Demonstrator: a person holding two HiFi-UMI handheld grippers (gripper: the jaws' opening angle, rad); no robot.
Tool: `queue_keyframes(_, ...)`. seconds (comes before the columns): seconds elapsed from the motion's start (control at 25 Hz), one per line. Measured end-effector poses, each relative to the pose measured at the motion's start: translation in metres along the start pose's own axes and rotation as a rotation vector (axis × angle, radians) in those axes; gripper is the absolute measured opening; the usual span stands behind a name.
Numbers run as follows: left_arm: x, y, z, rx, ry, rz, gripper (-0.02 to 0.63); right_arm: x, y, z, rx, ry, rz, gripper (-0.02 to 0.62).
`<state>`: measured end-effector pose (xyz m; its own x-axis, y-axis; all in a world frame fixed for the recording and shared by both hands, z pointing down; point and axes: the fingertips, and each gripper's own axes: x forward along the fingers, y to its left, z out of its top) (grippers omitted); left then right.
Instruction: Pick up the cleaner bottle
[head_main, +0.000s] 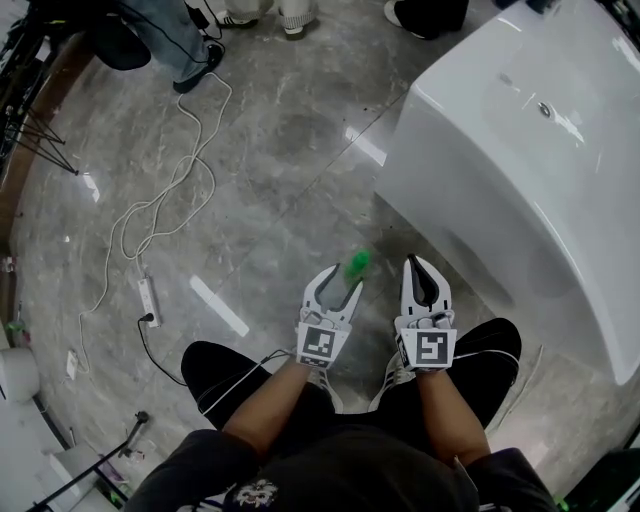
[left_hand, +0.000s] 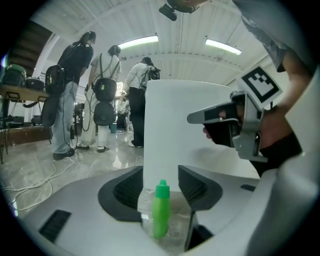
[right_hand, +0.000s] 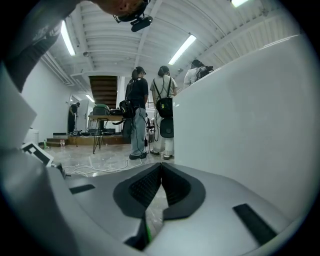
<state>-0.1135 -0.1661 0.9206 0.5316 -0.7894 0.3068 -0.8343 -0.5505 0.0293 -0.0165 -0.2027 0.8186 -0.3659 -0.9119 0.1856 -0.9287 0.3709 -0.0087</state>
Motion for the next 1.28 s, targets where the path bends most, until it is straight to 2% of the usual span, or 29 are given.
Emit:
queue_keyframes(0.12, 0.004, -0.001, -0.026, 0.029, 0.042, -0.007, 0.282, 0.000, 0.007, 0.000, -0.009, -0.003, 0.018, 0.016)
queue_keyframes(0.24, 0.018, 0.003, -0.060, 0.112, 0.113, -0.029, 0.296, 0.005, 0.010, -0.002, -0.011, -0.008, 0.034, 0.016)
queue_keyframes(0.32, 0.030, 0.006, -0.079, 0.138, 0.144, -0.052, 0.296, 0.006, 0.013, -0.004, -0.001, -0.009, 0.041, 0.016)
queue_keyframes(0.44, 0.041, 0.005, -0.105, 0.150, 0.178, -0.089, 0.301, 0.005, 0.021, -0.009, 0.001, -0.010, 0.060, 0.015)
queue_keyframes(0.52, 0.048, 0.004, -0.121, 0.124, 0.189, -0.097, 0.307, 0.004, 0.021, -0.013, 0.006, 0.009, 0.055, 0.017)
queue_keyframes(0.64, 0.062, -0.002, -0.136, 0.097, 0.182, -0.106, 0.311, 0.004, 0.017, -0.016, 0.009, 0.030, 0.045, 0.017)
queue_keyframes(0.76, 0.077, -0.009, -0.145, 0.095, 0.182, -0.115, 0.311, 0.004, 0.017, -0.019, 0.022, -0.006, 0.061, 0.017)
queue_keyframes(0.84, 0.088, -0.010, -0.151, 0.082, 0.179, -0.106, 0.311, 0.003, 0.017, -0.024, 0.017, -0.013, 0.067, 0.017)
queue_keyframes(0.96, 0.102, -0.009, -0.156, 0.082, 0.162, -0.094, 0.311, 0.000, 0.018, -0.031, 0.004, 0.034, 0.063, 0.017)
queue_keyframes(1.28, 0.123, -0.003, -0.160, 0.060, 0.110, -0.057, 0.311, -0.004, 0.020, -0.038, 0.028, 0.040, 0.071, 0.017)
